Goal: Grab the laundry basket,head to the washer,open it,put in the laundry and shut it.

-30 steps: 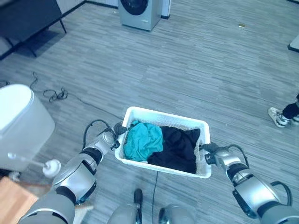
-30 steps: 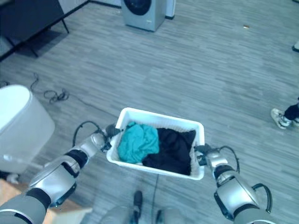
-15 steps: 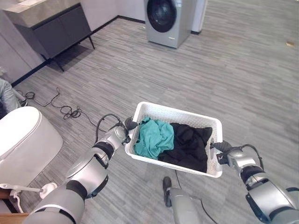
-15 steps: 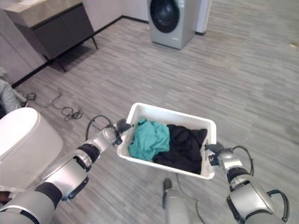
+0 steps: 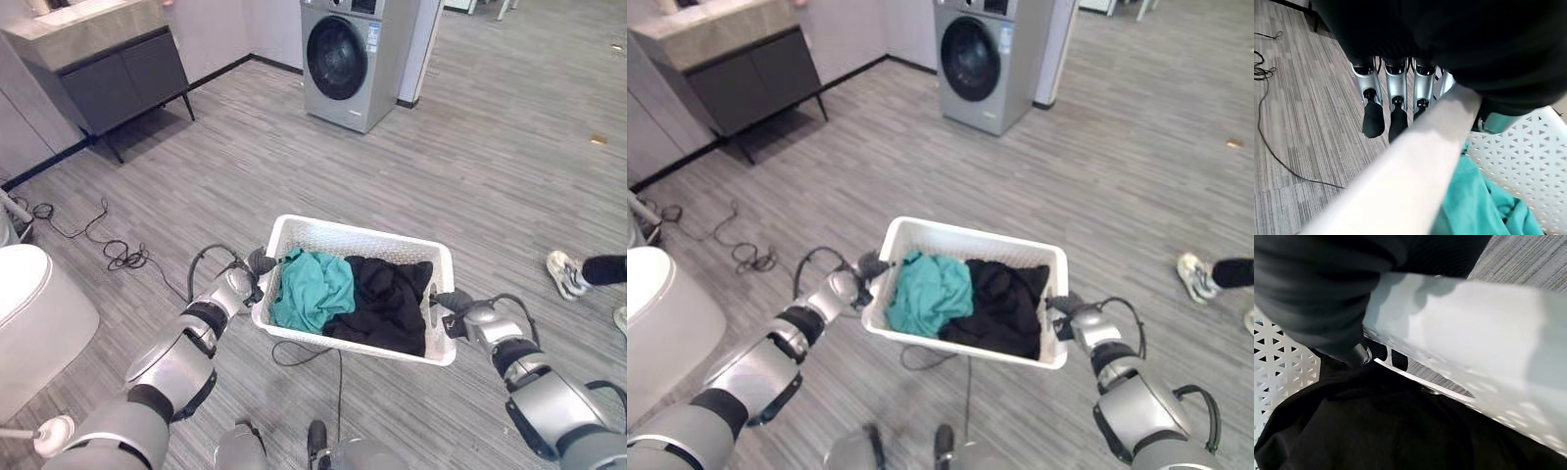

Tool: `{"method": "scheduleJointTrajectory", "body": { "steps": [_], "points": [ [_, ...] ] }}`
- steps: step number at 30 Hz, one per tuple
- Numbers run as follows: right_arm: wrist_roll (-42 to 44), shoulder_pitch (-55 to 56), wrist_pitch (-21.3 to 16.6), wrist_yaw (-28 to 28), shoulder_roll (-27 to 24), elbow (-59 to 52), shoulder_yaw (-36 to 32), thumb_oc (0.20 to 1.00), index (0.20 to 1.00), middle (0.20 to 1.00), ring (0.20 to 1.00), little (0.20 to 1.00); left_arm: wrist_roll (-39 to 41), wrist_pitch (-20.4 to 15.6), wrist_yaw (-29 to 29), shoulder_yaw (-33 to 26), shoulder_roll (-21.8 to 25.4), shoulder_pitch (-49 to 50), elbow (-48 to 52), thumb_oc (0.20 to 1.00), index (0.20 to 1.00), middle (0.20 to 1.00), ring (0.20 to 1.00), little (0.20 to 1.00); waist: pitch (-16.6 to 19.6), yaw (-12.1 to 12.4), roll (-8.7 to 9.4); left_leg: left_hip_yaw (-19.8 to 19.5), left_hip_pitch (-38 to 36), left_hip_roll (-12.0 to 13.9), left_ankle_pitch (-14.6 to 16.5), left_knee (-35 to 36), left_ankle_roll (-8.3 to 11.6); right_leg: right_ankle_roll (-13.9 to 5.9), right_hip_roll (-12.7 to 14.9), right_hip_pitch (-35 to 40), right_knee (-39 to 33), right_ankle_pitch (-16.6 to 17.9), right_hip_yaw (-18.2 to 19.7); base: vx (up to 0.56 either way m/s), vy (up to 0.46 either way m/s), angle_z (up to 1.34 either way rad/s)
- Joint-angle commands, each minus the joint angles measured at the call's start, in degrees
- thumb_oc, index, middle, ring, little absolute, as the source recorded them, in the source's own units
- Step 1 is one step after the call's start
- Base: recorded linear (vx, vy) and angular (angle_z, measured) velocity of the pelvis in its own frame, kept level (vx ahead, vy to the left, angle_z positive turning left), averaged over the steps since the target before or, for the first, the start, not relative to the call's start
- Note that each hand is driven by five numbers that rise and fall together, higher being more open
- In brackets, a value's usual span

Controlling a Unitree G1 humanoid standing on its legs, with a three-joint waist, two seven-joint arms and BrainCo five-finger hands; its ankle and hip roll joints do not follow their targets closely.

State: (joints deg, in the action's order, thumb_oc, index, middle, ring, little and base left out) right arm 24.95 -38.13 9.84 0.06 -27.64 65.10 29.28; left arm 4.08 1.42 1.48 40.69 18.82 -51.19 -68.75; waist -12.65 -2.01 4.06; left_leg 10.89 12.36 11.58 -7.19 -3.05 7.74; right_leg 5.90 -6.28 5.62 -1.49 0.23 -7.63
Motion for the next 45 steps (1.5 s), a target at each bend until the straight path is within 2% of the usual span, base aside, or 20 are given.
{"method": "scheduleJointTrajectory", "body": {
  "steps": [1,5,9,11,12,13,16,19,20,24,26,27,30,33,36,37,38,39,42,45],
  "points": [
    [2.0,-3.3,-5.6,2.5,-2.0,0.1,-2.3,0.2,0.2,0.2,0.2,0.2,2.8,-1.9,2.2,1.1,1.9,-7.4,-2.1,0.2,0.2,0.2,0.2,0.2,2.3,5.2,-2.49,-6.2,-0.3,-1.4,-1.1,6.2,-0.37,-10.59,7.7,4.7,6.7,-9.1,2.5,0.26,0.016,-0.5],
    [1.3,-3.4,-5.6,2.5,-0.8,0.4,-1.8,0.2,0.2,0.2,0.2,0.2,2.6,-2.3,1.9,1.5,2.6,-6.1,-0.6,0.2,0.2,0.2,0.2,0.2,2.6,6.5,-2.84,-4.7,0.3,-0.7,-1.8,5.3,-0.56,-10.69,7.8,7.4,8.5,-12.0,3.4,0.41,0.065,-0.54],
    [0.2,-3.1,-5.1,3.4,0.4,0.2,-1.7,0.2,0.2,0.2,0.2,0.2,2.5,-2.5,1.6,1.2,4.1,-4.7,0.1,0.2,0.2,0.2,0.2,0.2,4.8,8.4,-3.4,-6.4,-0.7,-2.1,-2.2,3.0,-1.52,-11.42,8.3,9.6,10.5,-13.8,4.8,0.45,0.12,-0.37],
    [0.3,-1.5,-5.4,3.5,0.7,-0.1,-3.0,0.2,0.2,0.2,0.2,0.2,2.5,-2.6,1.4,2.1,5.0,-3.9,1.0,0.2,0.2,0.2,0.2,0.2,6.5,9.6,-1.5,-6.1,0.3,-6.2,-0.4,-2.8,-3.46,-14.25,11.1,9.7,16.9,-6.4,5.7,0.67,0.228,-0.47],
    [0.2,-0.5,-5.4,3.7,1.2,-0.4,-4.0,0.2,0.2,0.2,0.2,0.2,2.0,-2.5,1.4,2.2,5.5,-3.3,1.2,0.2,0.2,0.2,0.2,0.2,7.4,9.5,-1.28,-5.3,-1.4,-8.6,2.5,-4.2,-5.82,-16.74,12.9,6.7,25.9,1.6,6.2,0.48,0.212,-0.22],
    [0.2,-0.5,-5.4,3.7,1.2,-0.4,-4.0,0.2,0.2,0.2,0.2,0.2,2.0,-2.5,1.4,2.2,5.5,-3.3,1.2,0.2,0.2,0.2,0.2,0.2,7.4,9.5,-1.21,-5.2,-1.3,-8.6,2.5,-4.2,-5.86,-16.77,13.0,6.6,26.1,1.5,6.3,0.41,0.215,-0.02],
    [0.7,0.3,-5.6,3.4,0.9,-1.9,-5.4,0.2,0.2,0.2,0.2,0.2,1.4,-2.0,1.8,2.3,5.0,-3.3,1.6,0.2,0.2,0.2,0.2,0.2,6.3,7.1,-3.34,-5.4,-5.5,-9.3,5.9,-4.4,-8.54,-17.82,13.2,-1.4,42.5,7.6,4.8,0.31,0.175,0.2],
    [0.8,0.4,-5.8,3.4,0.7,-2.7,-5.8,0.2,0.2,0.2,0.2,0.2,1.4,-1.9,2.0,2.2,4.8,-3.7,1.0,0.2,0.2,0.2,0.2,0.2,5.0,5.7,-4.92,-5.8,-8.5,-9.0,7.1,-3.9,-9.0,-16.5,15.3,-7.1,45.0,5.7,2.5,0.3,0.092,0.62],
    [0.6,0.4,-5.9,3.4,0.6,-2.8,-5.7,0.2,0.2,0.2,0.2,0.2,1.4,-1.9,2.1,2.0,4.7,-3.9,0.7,0.2,0.2,0.2,0.2,0.2,4.3,4.7,-4.66,-6.2,-10.6,-9.9,8.4,-3.5,-8.97,-15.26,17.0,-9.8,42.8,2.2,1.1,0.37,0.037,0.36],
    [0.5,0.8,-5.7,3.8,-0.8,-2.7,-5.8,0.2,0.2,0.2,0.2,0.2,1.3,-2.2,1.7,0.9,4.1,-3.6,0.5,0.2,0.2,0.2,0.2,0.2,3.1,1.6,-4.48,-8.4,-14.9,-11.6,11.8,-3.5,-8.17,-14.01,15.5,-17.1,28.0,-1.0,1.5,0.39,-0.064,0.15],
    [0.6,1.1,-5.6,3.9,-1.2,-2.9,-5.9,0.2,0.2,0.2,0.2,0.2,0.7,-2.4,1.9,-0.1,4.1,-3.3,0.1,0.2,0.2,0.2,0.2,0.2,3.0,0.1,-3.45,-9.6,-17.6,-13.0,14.5,-3.4,-7.52,-15.07,15.6,-19.3,16.1,0.9,3.0,0.57,-0.208,0.35],
    [0.8,1.9,-5.4,4.2,-1.3,-3.5,-6.2,0.2,0.2,0.2,0.2,0.2,0.0,-2.7,2.2,-1.3,4.1,-3.2,-0.4,0.2,0.2,0.2,0.2,0.2,3.0,-1.2,-2.65,-11.2,-20.8,-13.8,17.6,-3.8,-6.91,-16.73,16.2,-20.9,6.3,4.3,5.2,0.56,-0.198,0.23],
    [0.7,2.6,-5.5,4.6,-1.3,-4.1,-6.2,0.2,0.2,0.2,0.2,0.2,-0.6,-3.0,2.4,-1.9,4.4,-2.9,-0.3,0.2,0.2,0.2,0.2,0.2,2.9,-2.1,-2.8,-11.9,-23.4,-13.5,20.3,-4.6,-6.42,-17.56,15.7,-20.6,1.9,5.5,5.4,0.47,-0.182,0.85],
    [1.1,3.6,-5.2,4.8,-2.3,-5.1,-6.4,0.2,0.2,0.2,0.2,0.2,-1.2,-3.0,2.6,-1.8,4.8,-2.9,0.4,0.2,0.2,0.2,0.2,0.2,4.4,-2.9,-1.82,-13.5,-26.4,-13.6,22.3,-6.2,-5.66,-17.33,15.4,-19.0,3.7,7.5,7.8,0.47,-0.221,0.17],
    [1.1,3.3,-5.1,5.1,-3.2,-5.5,-5.7,0.2,0.2,0.2,0.2,0.2,-0.6,-3.1,2.3,-2.2,4.1,-2.0,-0.2,0.2,0.2,0.2,0.2,0.2,5.8,-3.7,-2.57,-14.2,-26.5,-11.0,18.8,-14.1,-3.96,-15.76,13.5,-17.5,6.8,8.1,7.4,0.4,-0.23,0.1],
    [1.7,3.3,-5.3,4.8,-3.1,-5.3,-5.9,0.2,0.2,0.2,0.2,0.2,-0.3,-3.1,2.3,-2.4,4.1,-1.7,-0.4,0.2,0.2,0.2,0.2,0.2,5.9,-3.6,-2.45,-13.7,-25.1,-9.6,13.7,-19.9,-2.79,-14.7,12.8,-16.3,7.7,7.4,6.9,0.48,-0.441,0.1],
    [2.1,3.3,-5.2,4.5,-3.4,-4.9,-6.0,0.2,0.2,0.2,0.2,0.2,0.7,-2.6,1.9,-2.5,4.3,-1.1,0.0,0.2,0.2,0.2,0.2,0.2,5.8,-3.4,-2.2,-10.4,-20.5,-5.2,6.0,-31.4,-2.23,-12.12,11.9,-13.3,8.2,4.8,4.7,0.33,-0.351,0.24],
    [2.1,3.3,-5.2,4.5,-3.4,-4.9,-6.0,0.2,0.2,0.2,0.2,0.2,0.7,-2.6,1.9,-2.5,4.3,-1.1,0.0,0.2,0.2,0.2,0.2,0.2,5.8,-3.5,-2.23,-10.4,-20.4,-5.2,6.0,-31.4,-2.22,-12.11,11.9,-13.3,8.2,4.8,4.6,0.32,-0.388,0.35],
    [2.5,3.1,-5.1,4.1,-4.2,-4.8,-5.8,0.2,0.2,0.2,0.2,0.2,1.6,-2.3,1.8,-2.6,4.2,-2.2,0.1,0.2,0.2,0.2,0.2,0.2,4.6,-1.6,-0.49,-8.2,-13.1,-4.0,2.4,-43.5,-2.51,-9.52,10.7,-8.6,6.9,2.7,4.1,0.22,-0.278,0.02],
    [2.4,3.6,-5.1,3.5,-5.1,-5.4,-5.7,0.2,0.2,0.2,0.2,0.2,2.4,-2.0,2.1,-2.0,3.3,-3.4,0.4,0.2,0.2,0.2,0.2,0.2,3.6,-0.5,0.36,-4.4,-7.8,0.1,1.6,-39.4,-2.57,-8.82,10.7,-5.3,6.2,0.3,2.5,0.27,-0.16,-0.03]
  ]
}}
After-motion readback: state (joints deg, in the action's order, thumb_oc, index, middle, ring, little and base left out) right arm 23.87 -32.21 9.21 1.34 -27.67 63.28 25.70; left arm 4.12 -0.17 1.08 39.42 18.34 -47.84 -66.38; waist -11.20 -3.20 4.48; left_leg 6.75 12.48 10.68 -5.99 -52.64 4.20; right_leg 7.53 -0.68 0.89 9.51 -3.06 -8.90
